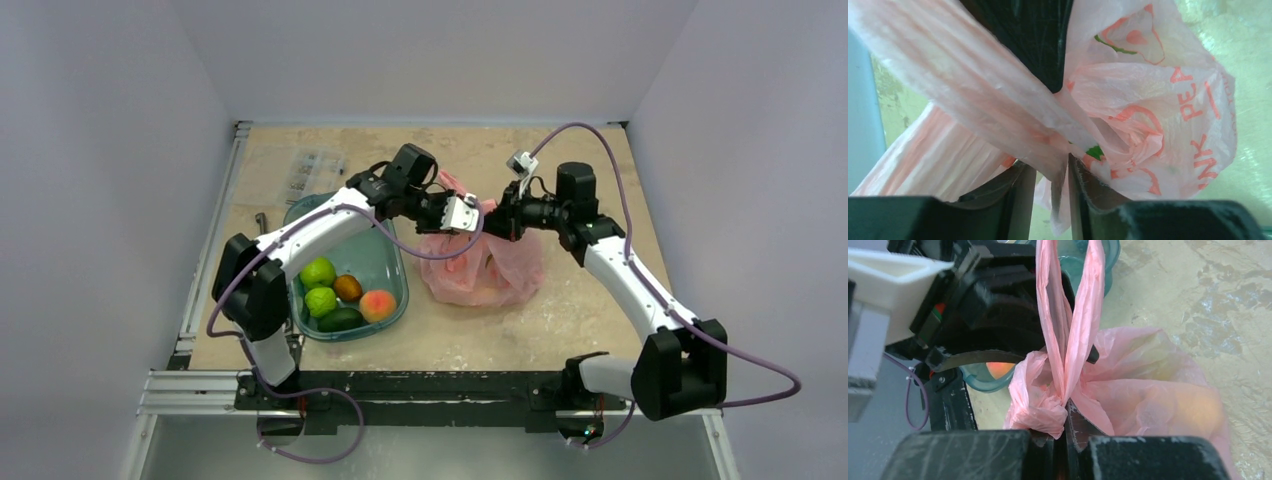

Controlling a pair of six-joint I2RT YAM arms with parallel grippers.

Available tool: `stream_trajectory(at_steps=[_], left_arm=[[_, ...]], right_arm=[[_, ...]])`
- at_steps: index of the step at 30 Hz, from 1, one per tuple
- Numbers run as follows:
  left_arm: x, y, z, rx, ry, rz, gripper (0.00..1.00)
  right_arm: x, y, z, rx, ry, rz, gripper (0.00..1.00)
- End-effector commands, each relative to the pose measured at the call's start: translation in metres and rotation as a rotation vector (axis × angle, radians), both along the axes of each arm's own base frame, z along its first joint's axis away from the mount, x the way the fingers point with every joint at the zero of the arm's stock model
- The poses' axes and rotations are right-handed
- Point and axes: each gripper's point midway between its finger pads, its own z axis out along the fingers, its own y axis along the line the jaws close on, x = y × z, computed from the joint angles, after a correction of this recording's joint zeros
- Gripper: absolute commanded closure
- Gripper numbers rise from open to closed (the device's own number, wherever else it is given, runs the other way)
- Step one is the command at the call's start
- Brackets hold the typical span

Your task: Place the fake fruits into the plastic bag and tie a complex knot

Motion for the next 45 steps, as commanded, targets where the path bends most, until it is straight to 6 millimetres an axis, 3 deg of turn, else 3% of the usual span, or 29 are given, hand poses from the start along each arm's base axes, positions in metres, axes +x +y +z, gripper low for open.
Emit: stream_trajectory(at_steps=[1, 6, 13, 15, 20, 22, 24, 27, 32, 38, 42, 45], left_arm=[[-0.018, 0.005, 0.045, -0.123, 0.032, 0.012, 0.61], [-0.034, 0.013, 0.068, -0.226, 0.126, 0.059, 0.56], [-0.037, -0.007, 0.087, -0.334, 0.312, 0.120, 0.60], [-0.030, -0.012, 0.086, -0.352, 0.344, 0.152, 0.67], [-0.026, -0.022, 0.076, -0.356, 0.343, 0.189, 1.00], [-0.023, -0.023, 0.069, -0.354, 0.324, 0.208, 1.00], [-0.017, -0.022, 0.066, -0.357, 0.304, 0.246, 1.00], [-0.003, -0.021, 0.064, -0.359, 0.261, 0.316, 1.00], [0.003, -0.023, 0.060, -0.359, 0.171, 0.357, 1.00], [-0.013, -0.025, 0.052, -0.363, 0.109, 0.321, 1.00], [-0.013, -0.027, 0.057, -0.388, 0.021, 0.330, 1.00], [-0.011, -0.027, 0.059, -0.405, -0.006, 0.349, 1.00]], right_arm=[[-0.001, -0.002, 0.016, 0.005, -0.098, 0.005, 1.00], [-0.006, -0.003, 0.020, -0.010, -0.140, 0.033, 1.00], [-0.012, -0.002, 0.020, -0.007, -0.154, 0.061, 1.00], [-0.014, -0.002, 0.021, -0.002, -0.158, 0.070, 1.00], [-0.014, -0.001, 0.019, -0.003, -0.132, 0.073, 1.00], [-0.014, -0.001, 0.017, -0.007, -0.121, 0.083, 1.00], [-0.018, 0.001, 0.016, -0.004, -0.113, 0.111, 0.92], [-0.028, 0.002, 0.014, -0.012, -0.091, 0.186, 0.63], [-0.028, 0.006, 0.017, 0.008, -0.042, 0.201, 0.33], [-0.015, 0.007, 0.024, 0.051, -0.006, 0.115, 0.29], [-0.011, 0.007, 0.025, 0.063, 0.023, 0.084, 0.28], [-0.007, 0.005, 0.020, 0.049, 0.017, 0.062, 0.36]])
